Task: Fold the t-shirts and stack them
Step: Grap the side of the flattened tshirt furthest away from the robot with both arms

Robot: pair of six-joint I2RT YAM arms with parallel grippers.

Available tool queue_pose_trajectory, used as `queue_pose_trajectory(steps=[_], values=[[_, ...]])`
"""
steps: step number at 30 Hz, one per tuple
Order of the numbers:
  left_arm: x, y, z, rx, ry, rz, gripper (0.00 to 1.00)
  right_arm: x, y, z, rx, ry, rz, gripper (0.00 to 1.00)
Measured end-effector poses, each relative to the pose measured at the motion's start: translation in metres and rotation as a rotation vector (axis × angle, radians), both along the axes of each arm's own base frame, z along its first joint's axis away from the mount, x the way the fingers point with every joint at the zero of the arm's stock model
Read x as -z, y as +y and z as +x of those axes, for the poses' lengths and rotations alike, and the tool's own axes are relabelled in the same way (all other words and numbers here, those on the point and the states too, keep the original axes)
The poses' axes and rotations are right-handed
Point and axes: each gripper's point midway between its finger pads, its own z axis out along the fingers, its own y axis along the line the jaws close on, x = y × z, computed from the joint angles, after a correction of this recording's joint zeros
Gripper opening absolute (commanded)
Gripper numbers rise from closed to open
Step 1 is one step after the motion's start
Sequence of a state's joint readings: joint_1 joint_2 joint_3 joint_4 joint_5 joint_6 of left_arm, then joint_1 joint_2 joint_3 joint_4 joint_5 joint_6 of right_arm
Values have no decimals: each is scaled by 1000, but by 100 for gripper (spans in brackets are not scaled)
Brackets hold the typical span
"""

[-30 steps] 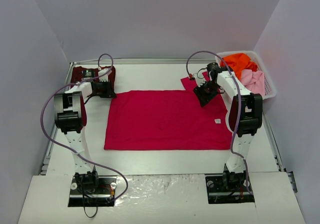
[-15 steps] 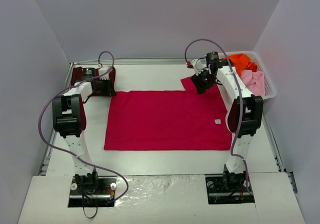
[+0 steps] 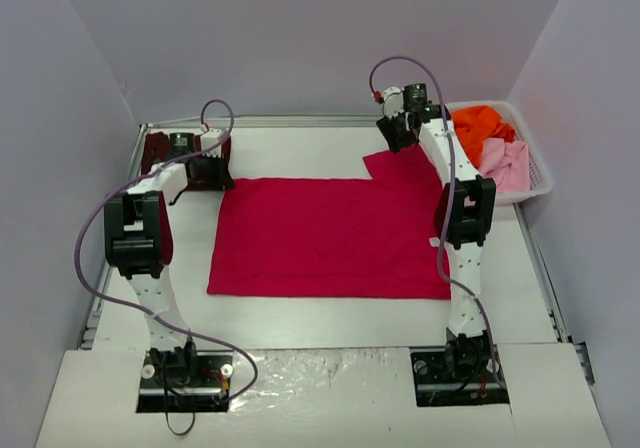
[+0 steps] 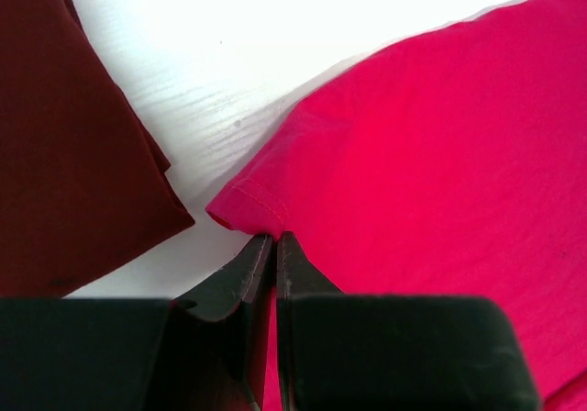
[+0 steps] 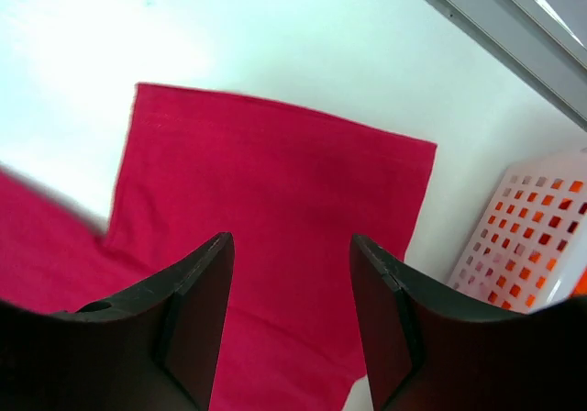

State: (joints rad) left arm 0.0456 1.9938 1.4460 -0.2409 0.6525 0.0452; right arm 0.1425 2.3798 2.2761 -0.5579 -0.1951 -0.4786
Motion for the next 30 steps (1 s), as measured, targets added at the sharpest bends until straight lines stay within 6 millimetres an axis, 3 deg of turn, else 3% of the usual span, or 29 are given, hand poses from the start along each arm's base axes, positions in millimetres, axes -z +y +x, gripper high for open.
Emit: queue_pose_trajectory(steps=[5,10,17,30], values=[[7,1,-5,-1,17,8,3,29,-13,17,78,-1,-39,50],[3,2,-12,-1,13,20,2,42,-23,30,144,-16,-48,50],[-15,3,-12,7,-31,34,2,48,-34,45,214,-41,-26,50],[-7,4,-18,5,-10,42,2,58,-64,54,331,-32,61,51]])
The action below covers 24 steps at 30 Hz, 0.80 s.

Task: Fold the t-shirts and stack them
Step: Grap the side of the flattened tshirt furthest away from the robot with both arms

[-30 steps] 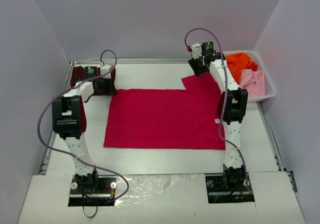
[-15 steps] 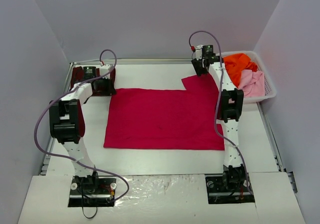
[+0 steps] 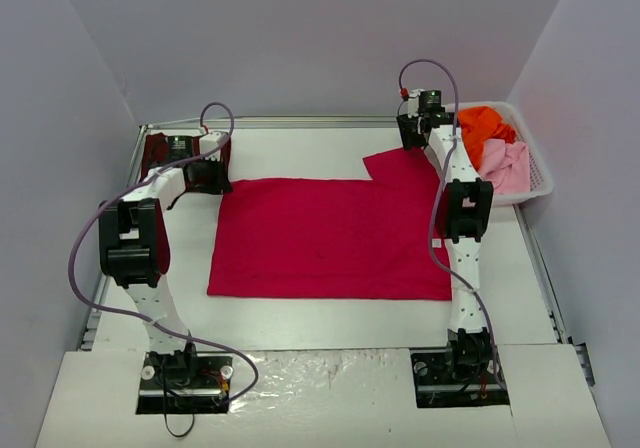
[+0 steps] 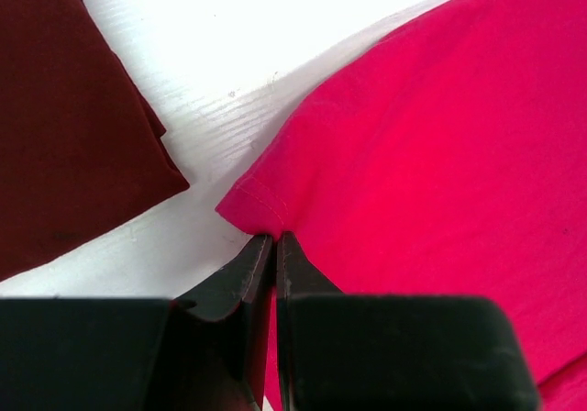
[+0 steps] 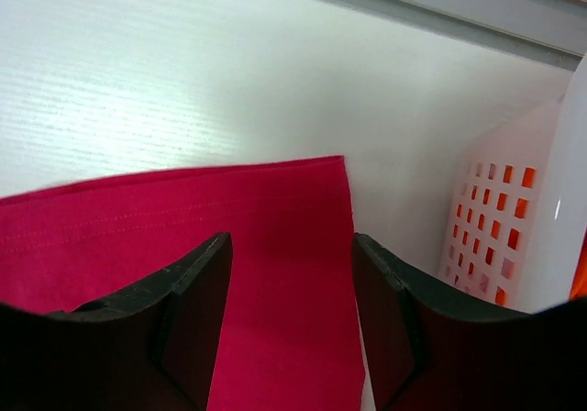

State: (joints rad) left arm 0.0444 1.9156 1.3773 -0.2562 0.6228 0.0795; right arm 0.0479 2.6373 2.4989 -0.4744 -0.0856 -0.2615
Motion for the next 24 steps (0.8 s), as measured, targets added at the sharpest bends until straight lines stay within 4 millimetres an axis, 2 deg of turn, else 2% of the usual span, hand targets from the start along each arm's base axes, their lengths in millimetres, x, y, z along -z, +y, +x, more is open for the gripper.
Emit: queue_pose_trajectory(steps=[5,17,24], values=[[0,0,0,-2,0,2,2,2,0,5,12,-11,50,51],[7,1,-5,1,16,6,2,25,0,7,40,18,99,52],[8,12,-9,-9,18,15,2,32,-1,7,41,25,107,52]])
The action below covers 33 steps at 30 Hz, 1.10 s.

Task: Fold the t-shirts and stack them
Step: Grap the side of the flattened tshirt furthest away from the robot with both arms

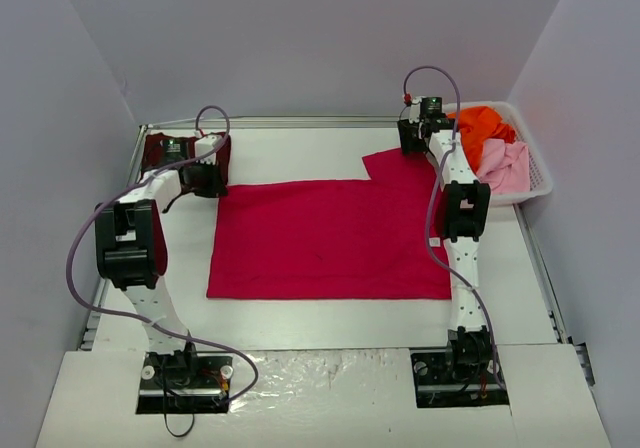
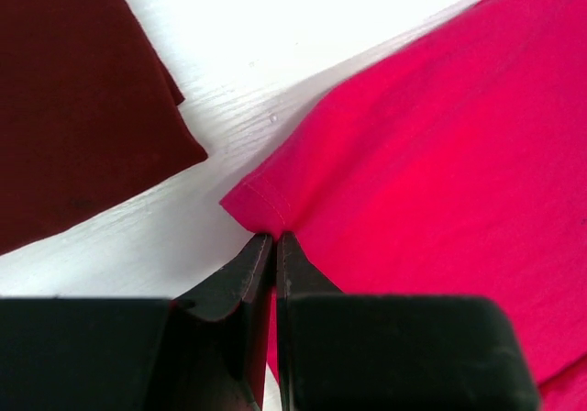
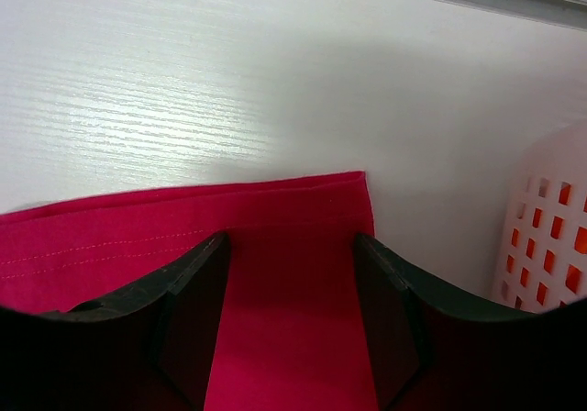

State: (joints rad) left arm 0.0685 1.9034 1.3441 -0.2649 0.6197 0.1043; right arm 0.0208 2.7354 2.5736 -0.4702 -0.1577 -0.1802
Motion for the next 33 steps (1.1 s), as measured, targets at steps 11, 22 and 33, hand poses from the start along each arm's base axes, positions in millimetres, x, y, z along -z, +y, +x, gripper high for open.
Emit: queue_pose_trajectory(steps=[11,22,33], values=[[-20,6,-2,-11,-48,20,3,-4,2,4,-10,-14,12,53],[-18,8,-2,-11,-47,23,2,-13,8,8,-36,-41,31,52],[-14,8,-6,-10,-35,23,2,-13,8,14,-37,-57,33,53]])
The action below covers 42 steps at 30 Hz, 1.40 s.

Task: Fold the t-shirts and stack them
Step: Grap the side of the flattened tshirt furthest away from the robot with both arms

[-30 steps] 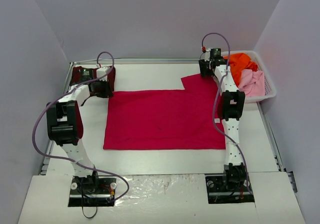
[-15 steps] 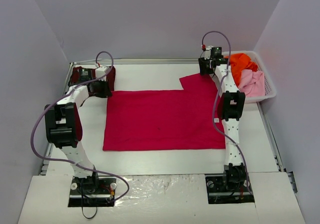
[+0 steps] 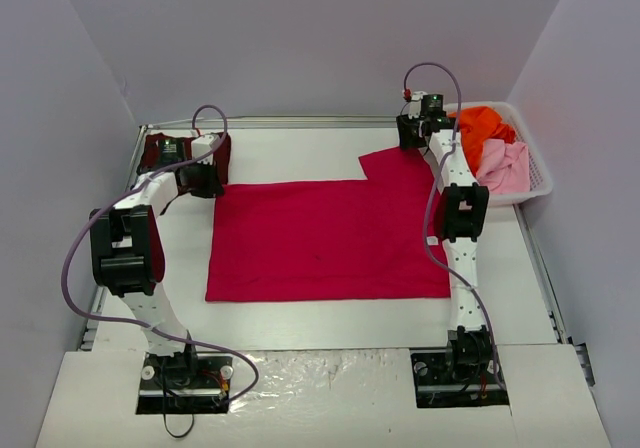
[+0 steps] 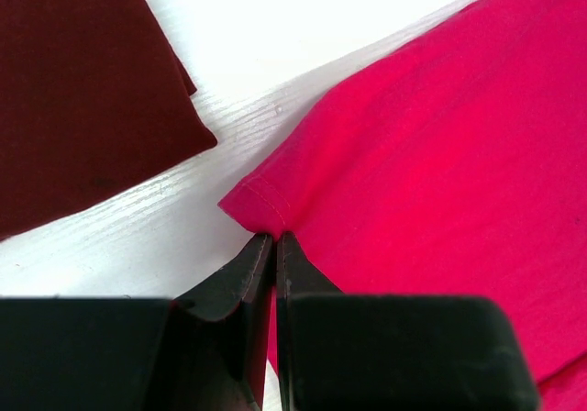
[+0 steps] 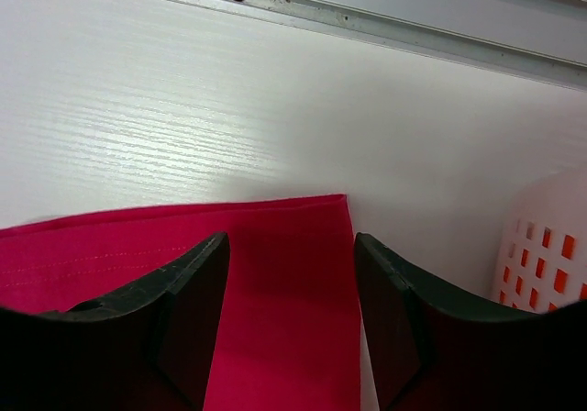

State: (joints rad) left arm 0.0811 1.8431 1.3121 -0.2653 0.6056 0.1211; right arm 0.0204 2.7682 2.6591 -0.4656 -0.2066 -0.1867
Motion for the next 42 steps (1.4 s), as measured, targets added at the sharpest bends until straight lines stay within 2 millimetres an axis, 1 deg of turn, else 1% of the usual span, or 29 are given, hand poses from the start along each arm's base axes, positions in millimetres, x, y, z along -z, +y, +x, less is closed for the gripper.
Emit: queue_pose_trajectory(steps=[4,5,10,13,14,18,22,24,25,27,30,31,34,42], values=[[0,0,0,0,0,0,2,15,1,2,-1,8,8,53],[0,0,0,1,1,0,2,14,2,5,-5,-3,11,53],[0,-1,0,3,1,-3,2,14,5,5,-16,-4,21,50],[2,-1,0,6,4,-6,2,14,7,5,-24,-4,30,45],[2,-1,0,6,5,-5,2,14,8,5,-27,-4,33,42],[5,-1,-1,6,10,-6,2,14,10,5,-36,-3,38,34],[8,-2,-4,8,18,-9,2,14,10,5,-40,-4,36,32],[8,-3,-5,11,21,-12,2,14,10,5,-42,-4,34,33],[8,-3,-5,12,21,-14,3,14,10,5,-43,-5,32,30],[8,-3,-5,14,21,-16,2,14,9,5,-46,-5,27,29],[8,-4,-5,16,21,-18,2,14,8,5,-49,-7,18,19],[8,-4,-5,16,22,-18,2,14,8,5,-50,-7,16,7],[8,-4,-5,16,22,-18,2,14,7,5,-49,-8,11,0],[8,-4,-5,21,19,-14,2,14,8,2,-58,-6,-4,0]])
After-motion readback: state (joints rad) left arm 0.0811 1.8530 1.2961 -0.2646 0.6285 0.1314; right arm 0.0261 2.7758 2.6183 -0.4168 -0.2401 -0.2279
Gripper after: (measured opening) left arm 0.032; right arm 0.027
